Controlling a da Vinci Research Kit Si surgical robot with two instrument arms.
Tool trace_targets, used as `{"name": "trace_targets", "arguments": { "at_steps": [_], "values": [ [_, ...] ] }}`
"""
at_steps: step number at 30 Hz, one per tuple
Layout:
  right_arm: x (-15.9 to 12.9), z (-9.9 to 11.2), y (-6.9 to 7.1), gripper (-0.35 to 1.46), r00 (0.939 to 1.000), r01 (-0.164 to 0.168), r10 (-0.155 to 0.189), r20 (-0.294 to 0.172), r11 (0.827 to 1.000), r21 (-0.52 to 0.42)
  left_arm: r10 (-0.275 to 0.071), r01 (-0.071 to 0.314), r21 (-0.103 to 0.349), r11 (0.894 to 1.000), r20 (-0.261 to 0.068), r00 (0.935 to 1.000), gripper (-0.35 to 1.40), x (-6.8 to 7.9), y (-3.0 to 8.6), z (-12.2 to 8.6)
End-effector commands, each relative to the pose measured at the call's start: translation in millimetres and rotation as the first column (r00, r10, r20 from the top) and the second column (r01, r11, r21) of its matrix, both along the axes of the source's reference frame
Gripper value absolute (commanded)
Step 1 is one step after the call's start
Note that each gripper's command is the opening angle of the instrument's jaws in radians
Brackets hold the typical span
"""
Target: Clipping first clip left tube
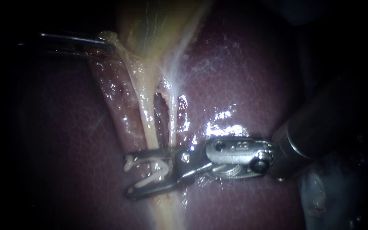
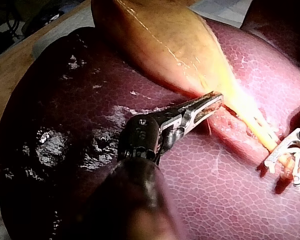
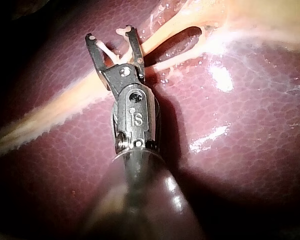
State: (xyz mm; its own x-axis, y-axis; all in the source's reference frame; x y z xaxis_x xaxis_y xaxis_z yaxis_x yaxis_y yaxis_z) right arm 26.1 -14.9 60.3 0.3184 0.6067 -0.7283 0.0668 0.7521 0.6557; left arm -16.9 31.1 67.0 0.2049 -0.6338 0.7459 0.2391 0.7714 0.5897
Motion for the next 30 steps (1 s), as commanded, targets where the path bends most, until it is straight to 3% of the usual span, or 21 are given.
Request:
{"name": "trace_targets", "arguments": {
  "at_steps": [1,6,18,30],
  "values": [
    [0.0,-0.1,0.0,0.47,1.0000,0.001,-0.001,-0.001,1.000,-0.001,0.000,0.000,0.000,1.000,0.000,1.0000,-0.35,0.0,0.0,0.0],
    [-0.5,-1.2,0.4,0.47,1.0000,0.005,-0.005,-0.006,1.000,-0.006,0.000,0.000,0.000,1.000,0.000,1.0000,-0.35,0.0,0.0,0.0],
    [-4.2,-5.5,2.9,0.46,0.9995,-0.003,0.004,-0.032,1.000,0.025,-0.002,0.002,0.005,1.000,0.000,1.0000,-0.35,0.0,-0.1,0.1],
    [-6.5,-4.2,3.3,0.45,0.9995,-0.002,0.003,-0.032,1.000,0.025,-0.002,0.002,0.004,1.000,0.000,1.0000,-0.35,0.0,-0.2,0.1]
  ]
}}
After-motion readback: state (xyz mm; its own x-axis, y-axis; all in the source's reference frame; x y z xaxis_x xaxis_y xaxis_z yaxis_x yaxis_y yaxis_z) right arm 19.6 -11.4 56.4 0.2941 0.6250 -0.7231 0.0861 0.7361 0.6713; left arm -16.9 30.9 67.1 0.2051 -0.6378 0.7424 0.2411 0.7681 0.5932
